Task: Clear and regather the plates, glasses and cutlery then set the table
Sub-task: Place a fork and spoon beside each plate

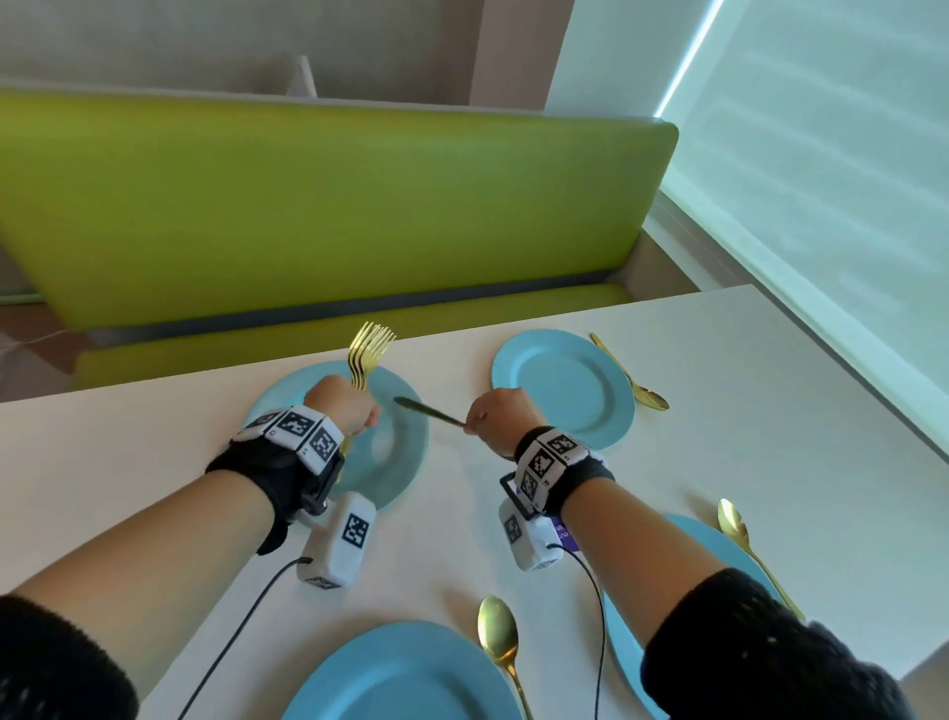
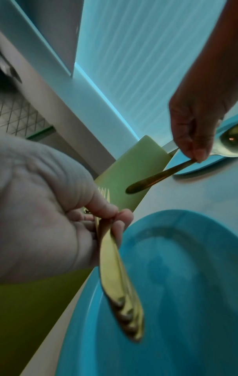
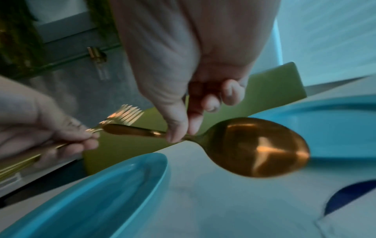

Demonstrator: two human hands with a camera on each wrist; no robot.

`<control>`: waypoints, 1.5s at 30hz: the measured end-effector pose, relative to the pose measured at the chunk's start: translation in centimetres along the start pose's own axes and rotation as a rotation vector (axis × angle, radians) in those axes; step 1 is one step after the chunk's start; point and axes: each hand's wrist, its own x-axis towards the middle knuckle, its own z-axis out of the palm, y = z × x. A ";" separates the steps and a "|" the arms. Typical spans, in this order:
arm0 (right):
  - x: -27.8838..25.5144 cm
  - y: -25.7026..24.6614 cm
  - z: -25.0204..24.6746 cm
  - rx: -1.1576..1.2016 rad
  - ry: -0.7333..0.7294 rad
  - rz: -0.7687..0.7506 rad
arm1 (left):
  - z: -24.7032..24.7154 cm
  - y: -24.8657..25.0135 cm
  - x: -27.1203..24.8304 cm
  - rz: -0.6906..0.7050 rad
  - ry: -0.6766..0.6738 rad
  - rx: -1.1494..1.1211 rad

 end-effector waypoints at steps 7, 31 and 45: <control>4.0 -1.0 2.0 0.077 -0.094 0.298 | -0.8 -0.9 2.4 -0.087 -0.032 -0.406; 7.4 -3.3 4.1 0.322 0.048 0.489 | -0.1 0.8 3.7 -0.045 -0.086 -0.443; 7.4 -3.6 4.4 0.304 0.056 0.454 | -1.1 0.1 3.8 -0.041 -0.068 -0.432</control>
